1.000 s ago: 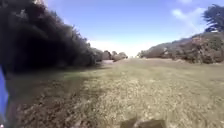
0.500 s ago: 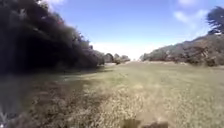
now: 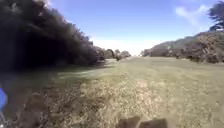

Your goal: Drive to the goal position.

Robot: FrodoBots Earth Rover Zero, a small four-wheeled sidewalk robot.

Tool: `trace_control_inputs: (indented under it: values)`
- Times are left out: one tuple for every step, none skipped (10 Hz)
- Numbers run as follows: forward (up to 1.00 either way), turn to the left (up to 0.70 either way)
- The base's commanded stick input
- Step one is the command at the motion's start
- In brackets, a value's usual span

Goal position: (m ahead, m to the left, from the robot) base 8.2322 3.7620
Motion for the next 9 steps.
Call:
trace_control_inputs:
  values:
    - [0.70,0.00]
    - [0.70,0.00]
    - [0.70,0.00]
    - [0.70,0.00]
    - [0.70,0.00]
    - [0.70,0.00]
    - [0.70,0.00]
    - [0.70,0.00]
    - [0.70,0.00]
